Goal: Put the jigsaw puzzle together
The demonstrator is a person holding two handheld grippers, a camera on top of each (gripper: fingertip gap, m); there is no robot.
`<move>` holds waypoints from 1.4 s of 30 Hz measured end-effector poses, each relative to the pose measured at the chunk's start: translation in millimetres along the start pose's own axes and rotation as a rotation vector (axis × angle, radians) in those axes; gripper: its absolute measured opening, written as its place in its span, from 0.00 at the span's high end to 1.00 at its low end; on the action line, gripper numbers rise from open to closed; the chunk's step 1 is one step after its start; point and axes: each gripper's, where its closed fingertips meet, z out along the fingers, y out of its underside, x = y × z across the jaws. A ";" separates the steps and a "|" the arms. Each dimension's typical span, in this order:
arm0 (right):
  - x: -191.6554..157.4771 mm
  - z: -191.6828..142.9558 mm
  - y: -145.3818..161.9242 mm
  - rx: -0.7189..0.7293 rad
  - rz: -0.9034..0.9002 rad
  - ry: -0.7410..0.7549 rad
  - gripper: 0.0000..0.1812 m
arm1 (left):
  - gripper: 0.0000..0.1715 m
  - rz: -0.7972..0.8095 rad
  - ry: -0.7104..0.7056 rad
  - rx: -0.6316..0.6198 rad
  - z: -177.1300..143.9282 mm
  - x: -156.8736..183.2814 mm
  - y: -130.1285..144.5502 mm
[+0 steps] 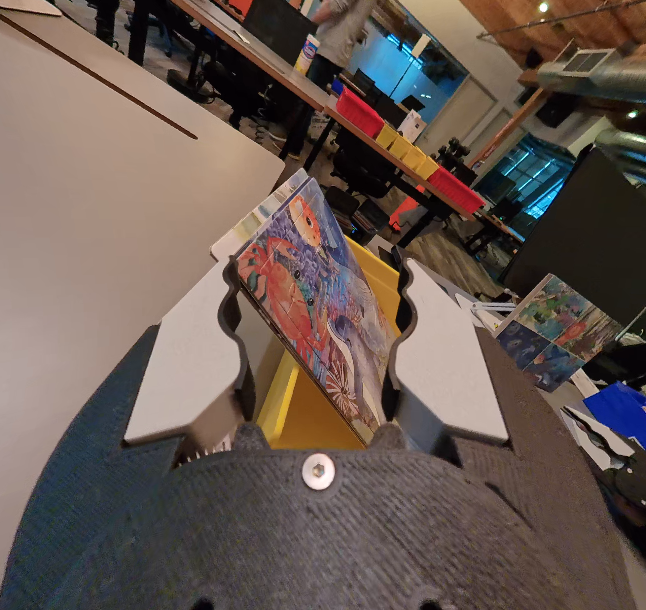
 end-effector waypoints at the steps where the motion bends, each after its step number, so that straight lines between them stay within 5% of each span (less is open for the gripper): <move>1: -0.3 0.0 -0.1 0.001 -0.002 -0.001 0.98 | 0.46 0.006 0.005 -0.004 -0.3 1.6 -0.2; 25: -3.9 -0.2 -0.4 0.001 -0.027 -0.006 0.98 | 0.45 -0.161 0.377 0.099 -17.4 35.4 -28.3; 30: -5.3 -0.2 -0.1 0.000 -0.038 -0.009 0.98 | 0.53 -0.169 0.484 0.118 -24.6 50.6 -35.7; 35: -6.3 -0.1 0.2 -0.003 -0.043 -0.013 0.98 | 0.72 -0.152 0.644 -0.004 -26.5 84.2 -24.7; 39: -5.9 -0.5 -0.1 0.000 -0.039 -0.014 0.98 | 0.70 -0.094 0.669 -0.137 -10.1 114.9 1.8; 42: -5.5 -0.9 0.2 0.000 -0.035 -0.015 0.98 | 0.66 -0.033 0.574 -0.090 -0.6 115.6 -4.5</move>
